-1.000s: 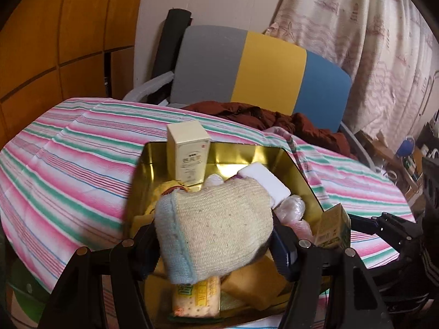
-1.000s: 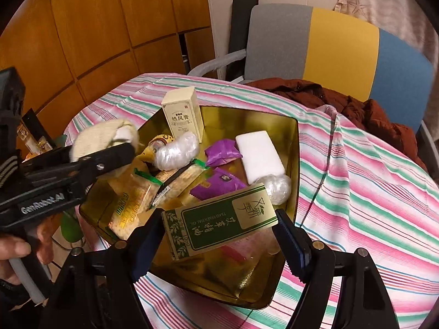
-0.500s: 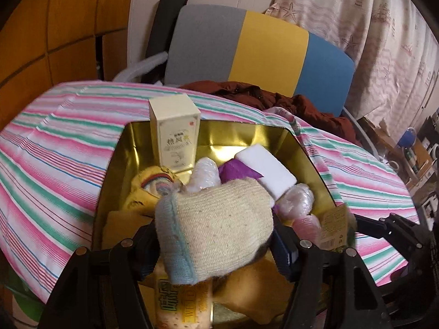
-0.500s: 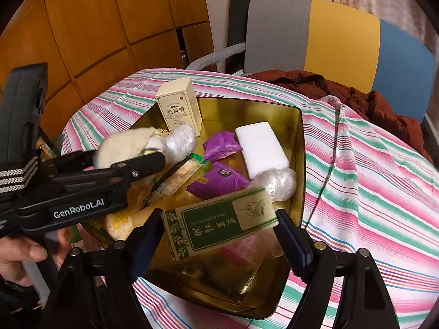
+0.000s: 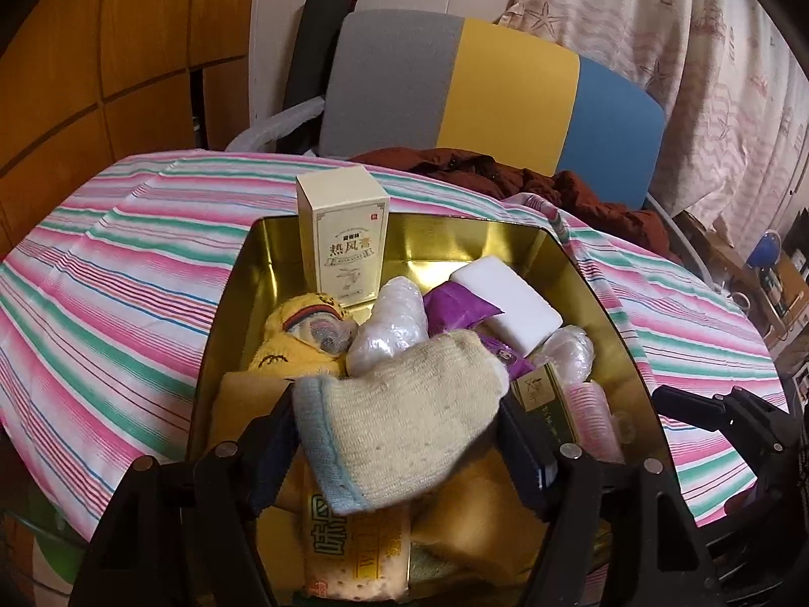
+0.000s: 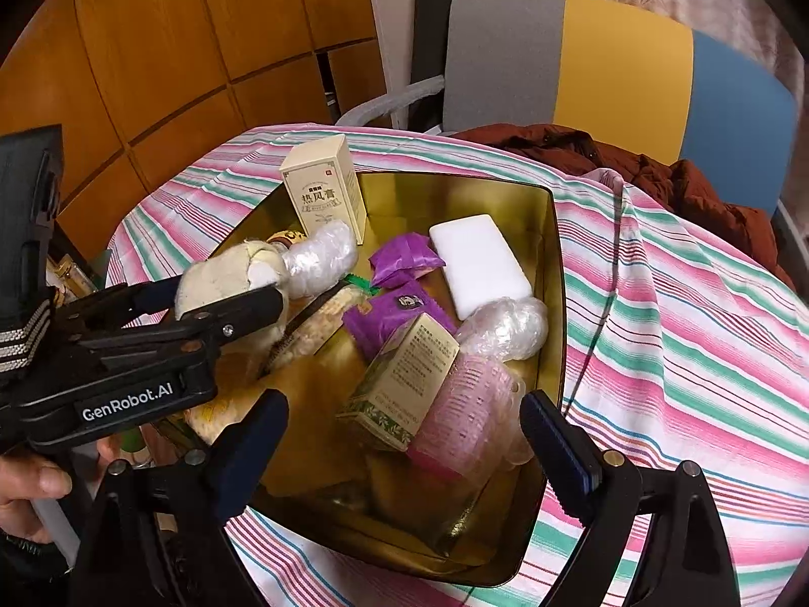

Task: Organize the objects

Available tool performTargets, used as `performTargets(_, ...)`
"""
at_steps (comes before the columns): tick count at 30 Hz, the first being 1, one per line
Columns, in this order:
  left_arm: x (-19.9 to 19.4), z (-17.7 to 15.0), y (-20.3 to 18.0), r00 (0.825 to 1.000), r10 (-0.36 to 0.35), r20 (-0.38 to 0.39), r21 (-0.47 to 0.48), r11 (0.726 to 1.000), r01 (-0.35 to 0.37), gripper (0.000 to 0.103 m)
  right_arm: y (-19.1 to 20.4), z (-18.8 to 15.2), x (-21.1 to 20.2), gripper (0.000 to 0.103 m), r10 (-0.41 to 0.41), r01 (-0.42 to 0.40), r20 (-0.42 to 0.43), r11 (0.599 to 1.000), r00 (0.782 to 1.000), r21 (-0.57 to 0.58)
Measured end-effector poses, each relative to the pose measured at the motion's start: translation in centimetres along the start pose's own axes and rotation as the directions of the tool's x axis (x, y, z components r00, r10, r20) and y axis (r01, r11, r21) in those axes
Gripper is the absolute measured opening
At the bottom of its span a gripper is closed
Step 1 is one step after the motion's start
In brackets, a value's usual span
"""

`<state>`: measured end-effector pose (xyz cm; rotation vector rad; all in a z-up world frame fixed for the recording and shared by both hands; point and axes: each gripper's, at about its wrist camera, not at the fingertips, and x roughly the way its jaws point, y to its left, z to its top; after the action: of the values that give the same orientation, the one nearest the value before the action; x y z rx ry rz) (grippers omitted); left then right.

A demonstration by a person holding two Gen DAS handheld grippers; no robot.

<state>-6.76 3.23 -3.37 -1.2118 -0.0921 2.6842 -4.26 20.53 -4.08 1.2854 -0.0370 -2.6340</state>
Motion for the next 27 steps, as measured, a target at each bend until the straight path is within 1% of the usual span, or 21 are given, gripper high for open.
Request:
performTargets(5,-0.8,-0.1,-0.2,1.000,0.019,0.022,0.012,1.000,-0.020,0.074,0.3,-0.2,-0.2,0.093,-0.008,0.008,0.004,1.000,1.000,-0.001)
performTargets(9,-1.8,-0.3,-0.4,0.997,0.041,0.058,0.026,0.999,-0.043,0.077,0.6,-0.5,-0.7,0.094,-0.023,0.023,0.024,1.000,0.999,-0.001)
performTargets(14,-3.5,-0.4,-0.4,0.991,0.065,0.118,0.032,0.997,-0.070,0.077,0.9,-0.7,-1.6,0.099,-0.064,0.064,0.061,0.998,0.996,0.009)
performTargets(19,-4.4,-0.4,-0.5,0.987,0.077,0.139,0.027,0.996,-0.082,0.078,1.2,-0.8,-2.7,0.102,-0.103,0.101,0.102,0.995,0.989,0.023)
performTargets(21,-4.7,-0.6,-0.5,0.987,0.080,0.142,0.028,0.996,-0.085,0.078,1.3,-0.8,-3.0,0.102,-0.118,0.115,0.112,0.993,0.987,0.032)
performTargets(23,-4.9,-0.7,-0.5,0.986,0.082,0.143,0.025,0.996,-0.086,0.081,1.2,-1.0,-3.3,0.102,-0.138,0.134,0.119,0.990,0.983,0.043)
performTargets(27,-5.1,-1.0,-0.5,0.987,0.083,0.140,0.022,0.996,-0.087,0.081,1.1,-1.4,-3.7,0.103,-0.168,0.160,0.130,0.985,0.977,0.068)
